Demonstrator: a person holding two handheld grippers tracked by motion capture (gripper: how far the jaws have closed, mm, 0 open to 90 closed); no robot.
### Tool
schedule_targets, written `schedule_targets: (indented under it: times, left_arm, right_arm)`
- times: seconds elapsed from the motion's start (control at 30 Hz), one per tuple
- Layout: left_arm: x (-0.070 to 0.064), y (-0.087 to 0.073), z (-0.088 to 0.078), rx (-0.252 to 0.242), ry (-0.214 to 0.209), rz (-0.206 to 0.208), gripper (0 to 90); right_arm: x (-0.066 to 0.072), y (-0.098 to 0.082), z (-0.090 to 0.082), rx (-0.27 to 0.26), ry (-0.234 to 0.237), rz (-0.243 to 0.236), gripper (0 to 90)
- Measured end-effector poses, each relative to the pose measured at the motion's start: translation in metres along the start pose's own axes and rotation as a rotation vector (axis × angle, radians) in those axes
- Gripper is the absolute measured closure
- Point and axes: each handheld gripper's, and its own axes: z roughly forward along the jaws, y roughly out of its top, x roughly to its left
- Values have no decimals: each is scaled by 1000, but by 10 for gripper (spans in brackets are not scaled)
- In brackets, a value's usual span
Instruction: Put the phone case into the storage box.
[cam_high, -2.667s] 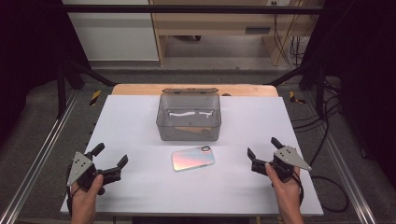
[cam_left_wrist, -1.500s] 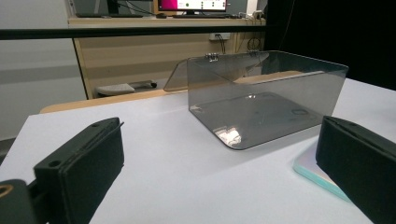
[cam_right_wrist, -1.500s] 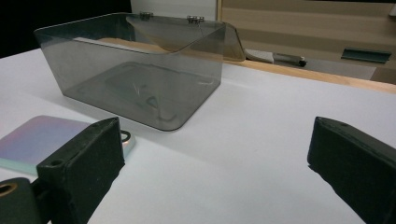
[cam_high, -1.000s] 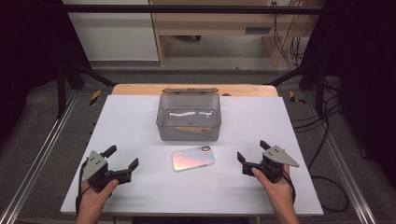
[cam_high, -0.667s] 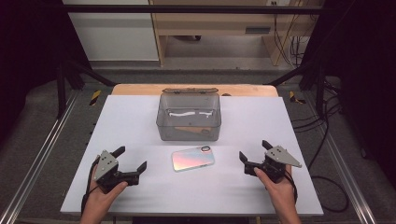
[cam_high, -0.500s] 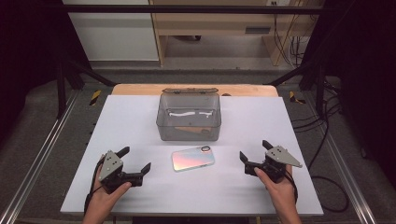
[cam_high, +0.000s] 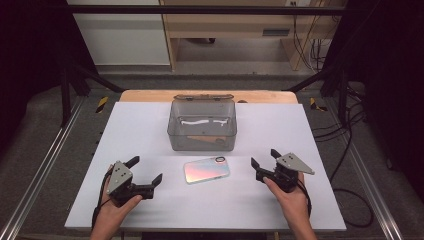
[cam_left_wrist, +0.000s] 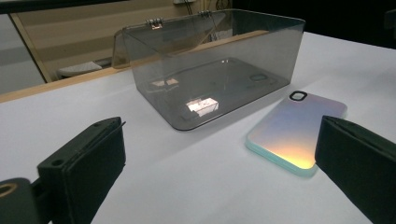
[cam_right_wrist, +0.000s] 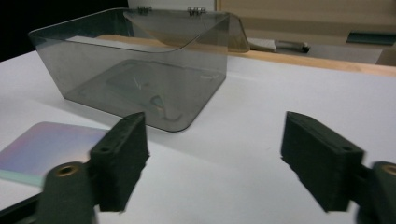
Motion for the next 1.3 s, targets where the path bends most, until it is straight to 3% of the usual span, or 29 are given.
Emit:
schedule_targets:
  times: [0.23,0.43,0.6,0.8,1.27,1.3]
  left_arm:
    - [4,2,-7,-58,26,4,19]
    - [13,3,-18,-127,56,-27,16]
    - [18,2,-22,-136,69,-47,16]
    - [18,1,-23,-140,71,-49,15]
    - [19,0,-24,-142,70,-48,15]
    - [19,0,-24,-142,69,-46,15]
  right_arm:
    - [10,2,17,56,24,-33,332]
    - [23,5,33,97,39,-64,406]
    - [30,6,43,127,54,-90,518]
    - [41,9,58,167,87,-129,720]
    - [62,10,86,205,131,-172,881]
    - [66,10,91,215,134,-195,890]
